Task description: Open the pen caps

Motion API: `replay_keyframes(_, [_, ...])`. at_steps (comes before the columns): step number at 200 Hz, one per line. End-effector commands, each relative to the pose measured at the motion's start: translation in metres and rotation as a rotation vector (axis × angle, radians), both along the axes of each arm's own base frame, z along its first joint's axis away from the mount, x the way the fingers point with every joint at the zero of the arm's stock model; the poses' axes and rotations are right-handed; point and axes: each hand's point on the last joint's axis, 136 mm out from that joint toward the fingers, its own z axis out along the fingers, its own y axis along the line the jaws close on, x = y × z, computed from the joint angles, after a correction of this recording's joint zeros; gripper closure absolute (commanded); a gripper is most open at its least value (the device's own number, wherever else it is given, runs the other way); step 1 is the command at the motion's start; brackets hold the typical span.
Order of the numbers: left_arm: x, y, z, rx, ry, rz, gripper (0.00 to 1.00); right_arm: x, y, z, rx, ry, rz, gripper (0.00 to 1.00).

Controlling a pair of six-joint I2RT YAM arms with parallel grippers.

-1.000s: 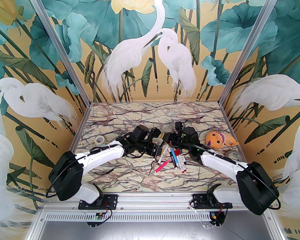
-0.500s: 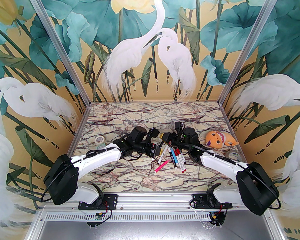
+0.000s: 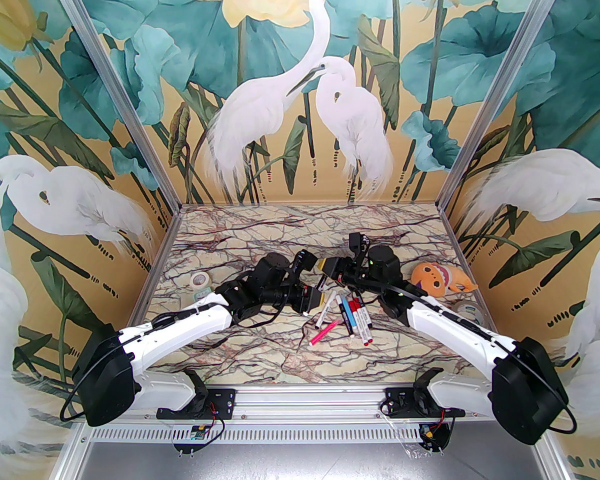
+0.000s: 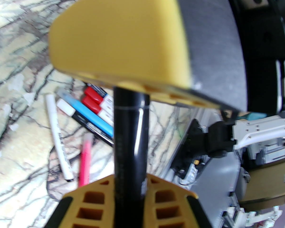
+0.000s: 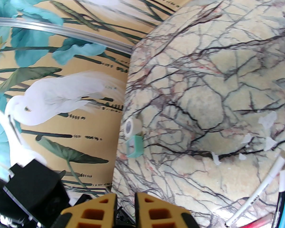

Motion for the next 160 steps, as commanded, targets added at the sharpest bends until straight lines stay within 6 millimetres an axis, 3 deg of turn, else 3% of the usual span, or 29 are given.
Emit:
replay_keyframes(1, [-0.008, 0.025, -0.026, 0.176, -0.003, 0.024, 0.90, 0.030, -0.031, 0.010, -0.072, 0.002, -0.202, 0.95])
replay_keyframes(50, [-0.027, 0.022, -0.007, 0.073, 0.036, -0.040, 0.92, 0.035, -0.022, 0.040, -0.018, -0.126, -0.125, 0.95])
replay_keyframes(92, [-0.033, 0.021, 0.011, -0.074, 0.076, -0.062, 0.93, 0.026, -0.011, 0.071, 0.073, -0.266, -0.008, 0.95])
replay_keyframes(119, [-0.026, 0.031, 0.017, -0.093, 0.051, -0.012, 0.94, 0.027, -0.016, 0.072, 0.055, -0.272, -0.036, 0.95])
replay_keyframes(160, [-0.020, 0.039, 0.010, -0.041, 0.007, 0.027, 0.94, 0.042, -0.032, 0.054, -0.001, -0.157, -0.170, 0.95])
